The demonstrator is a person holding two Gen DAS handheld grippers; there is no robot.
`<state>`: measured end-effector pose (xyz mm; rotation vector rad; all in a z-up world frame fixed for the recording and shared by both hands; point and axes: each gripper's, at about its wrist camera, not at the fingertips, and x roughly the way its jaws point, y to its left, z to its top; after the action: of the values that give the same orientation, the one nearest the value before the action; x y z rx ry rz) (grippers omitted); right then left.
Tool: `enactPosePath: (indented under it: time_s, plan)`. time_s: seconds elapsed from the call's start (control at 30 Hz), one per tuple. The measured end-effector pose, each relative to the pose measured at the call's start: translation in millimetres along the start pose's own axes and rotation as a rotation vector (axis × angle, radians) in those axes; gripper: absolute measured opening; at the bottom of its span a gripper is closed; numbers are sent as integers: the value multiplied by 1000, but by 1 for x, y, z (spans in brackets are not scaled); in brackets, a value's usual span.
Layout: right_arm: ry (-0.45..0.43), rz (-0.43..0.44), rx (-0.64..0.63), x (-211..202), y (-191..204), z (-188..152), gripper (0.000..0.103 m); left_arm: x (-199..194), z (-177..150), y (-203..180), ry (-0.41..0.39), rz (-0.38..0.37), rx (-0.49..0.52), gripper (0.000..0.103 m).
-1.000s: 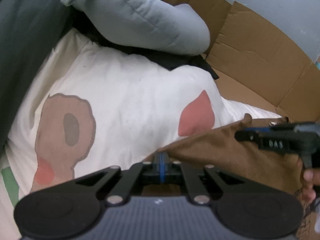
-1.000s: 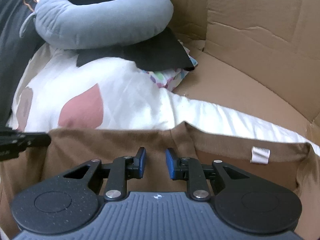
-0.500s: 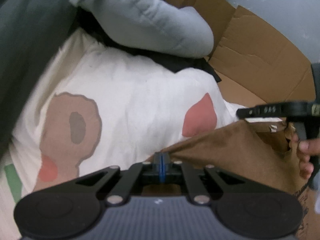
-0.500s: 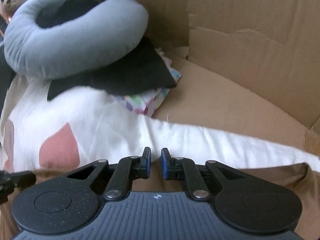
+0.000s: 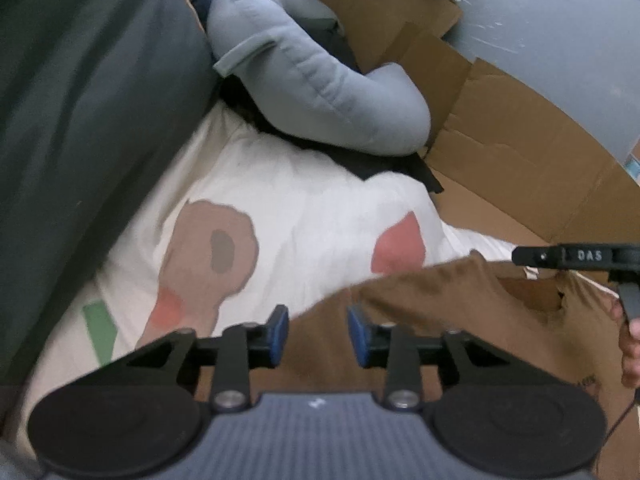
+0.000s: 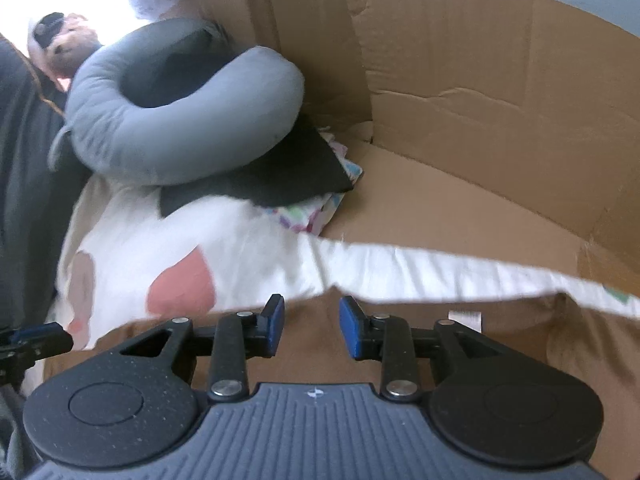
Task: Fold clothes
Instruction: 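Open both tools and release the shirt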
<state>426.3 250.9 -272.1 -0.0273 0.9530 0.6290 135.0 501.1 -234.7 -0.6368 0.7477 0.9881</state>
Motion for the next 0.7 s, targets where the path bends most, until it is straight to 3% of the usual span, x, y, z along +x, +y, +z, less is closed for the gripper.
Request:
enactPosePath:
  time_s: [0.13, 0.7]
  plan:
    - [-13, 28, 33, -25, 13, -25, 46, -18, -10, 0, -6, 22, -31, 50]
    - [80, 114, -179, -44, 54, -99, 46, -39, -60, 8, 100, 176, -30, 52]
